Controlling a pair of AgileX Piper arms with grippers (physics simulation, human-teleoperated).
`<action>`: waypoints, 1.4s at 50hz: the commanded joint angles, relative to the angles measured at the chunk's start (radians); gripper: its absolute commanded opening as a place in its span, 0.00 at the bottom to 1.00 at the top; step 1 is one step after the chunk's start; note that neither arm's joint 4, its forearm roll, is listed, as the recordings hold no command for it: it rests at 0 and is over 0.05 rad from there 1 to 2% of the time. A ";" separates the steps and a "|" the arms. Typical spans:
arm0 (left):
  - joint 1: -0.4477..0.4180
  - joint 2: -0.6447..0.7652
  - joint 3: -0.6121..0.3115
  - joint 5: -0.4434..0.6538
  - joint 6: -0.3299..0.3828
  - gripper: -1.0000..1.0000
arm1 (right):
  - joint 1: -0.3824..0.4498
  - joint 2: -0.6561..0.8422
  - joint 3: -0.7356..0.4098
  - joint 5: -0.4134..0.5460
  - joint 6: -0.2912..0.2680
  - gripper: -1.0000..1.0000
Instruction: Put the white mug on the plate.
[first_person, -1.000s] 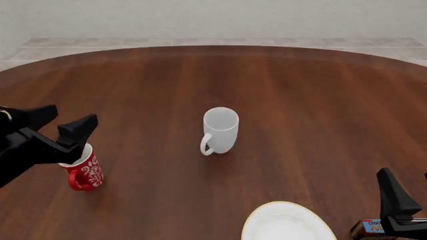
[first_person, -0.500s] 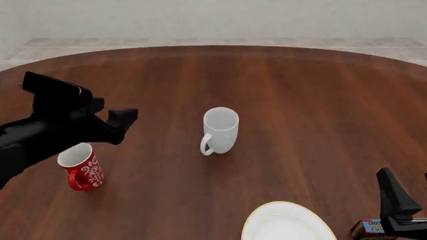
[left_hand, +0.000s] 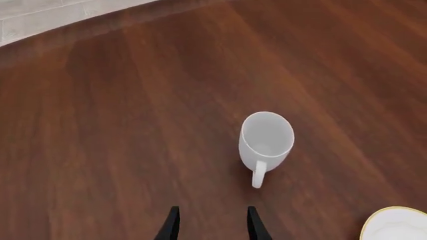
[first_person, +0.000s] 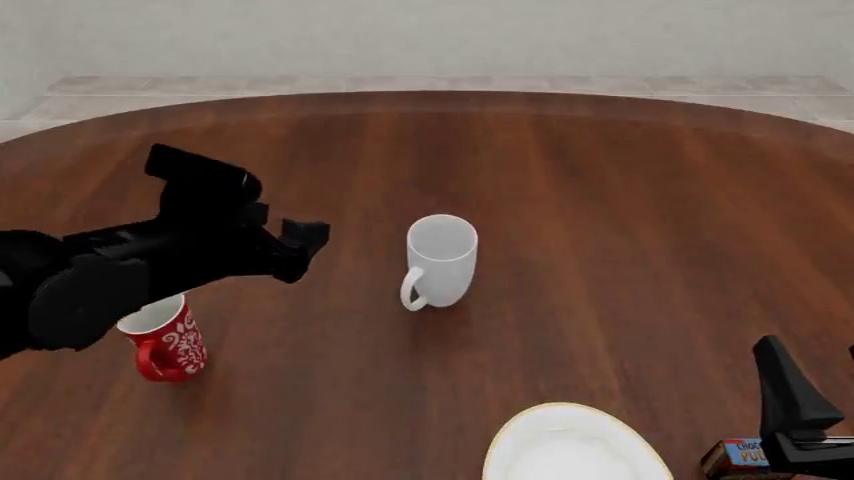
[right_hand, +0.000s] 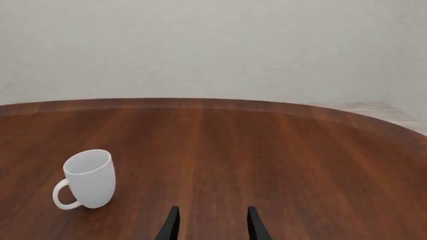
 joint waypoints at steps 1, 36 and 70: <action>-0.031 0.068 -0.024 -0.026 -0.030 1.00 | -0.001 0.001 0.001 -0.002 -0.002 1.00; -0.090 0.295 -0.084 -0.129 -0.076 1.00 | -0.001 0.001 0.001 -0.002 -0.002 1.00; -0.127 0.449 -0.125 -0.201 -0.093 1.00 | -0.001 0.001 0.001 -0.002 -0.002 1.00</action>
